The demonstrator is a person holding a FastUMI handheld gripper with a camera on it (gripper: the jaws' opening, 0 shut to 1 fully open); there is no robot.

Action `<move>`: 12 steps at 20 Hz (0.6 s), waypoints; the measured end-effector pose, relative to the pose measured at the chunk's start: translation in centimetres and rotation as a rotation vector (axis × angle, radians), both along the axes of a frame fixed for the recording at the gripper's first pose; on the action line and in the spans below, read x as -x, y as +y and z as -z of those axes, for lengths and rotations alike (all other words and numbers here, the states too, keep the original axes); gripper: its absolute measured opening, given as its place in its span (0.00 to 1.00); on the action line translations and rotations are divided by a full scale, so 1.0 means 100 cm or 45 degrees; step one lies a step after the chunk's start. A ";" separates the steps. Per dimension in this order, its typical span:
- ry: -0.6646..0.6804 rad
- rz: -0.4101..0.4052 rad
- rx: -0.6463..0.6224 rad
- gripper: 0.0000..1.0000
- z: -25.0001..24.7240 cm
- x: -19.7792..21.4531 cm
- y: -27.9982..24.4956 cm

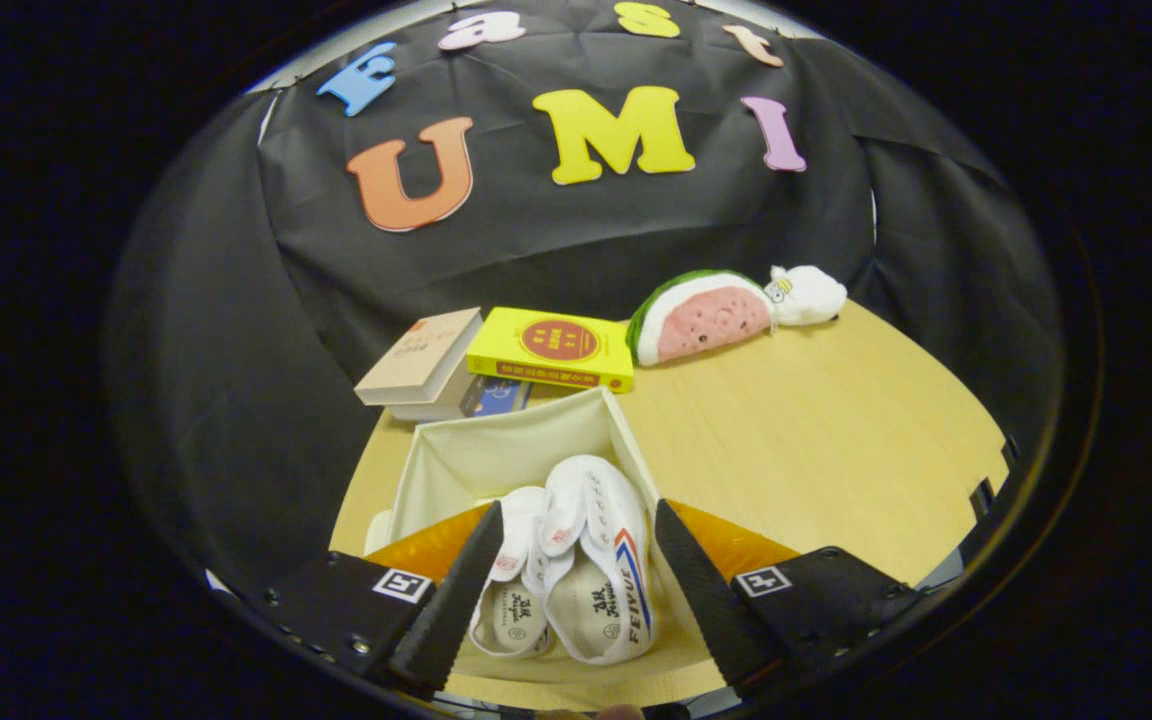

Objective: Open the storage box then place both shoes into the box .Put the left shoe in first, then the right shoe, with the right side of both shoes facing outward in a uniform manner.

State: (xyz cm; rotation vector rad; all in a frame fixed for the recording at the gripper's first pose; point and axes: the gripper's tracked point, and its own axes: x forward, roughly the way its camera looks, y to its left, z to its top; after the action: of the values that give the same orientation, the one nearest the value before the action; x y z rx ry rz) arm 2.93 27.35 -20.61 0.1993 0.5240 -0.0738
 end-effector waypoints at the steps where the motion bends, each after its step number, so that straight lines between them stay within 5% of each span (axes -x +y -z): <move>1: -0.043 -0.008 0.029 0.95 -0.010 0.004 -0.006; 12: -0.393 -0.061 0.216 0.96 -0.139 0.062 -0.077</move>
State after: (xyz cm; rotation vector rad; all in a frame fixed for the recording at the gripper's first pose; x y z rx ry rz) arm -3.27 19.61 -6.74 0.0303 0.2130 -0.0392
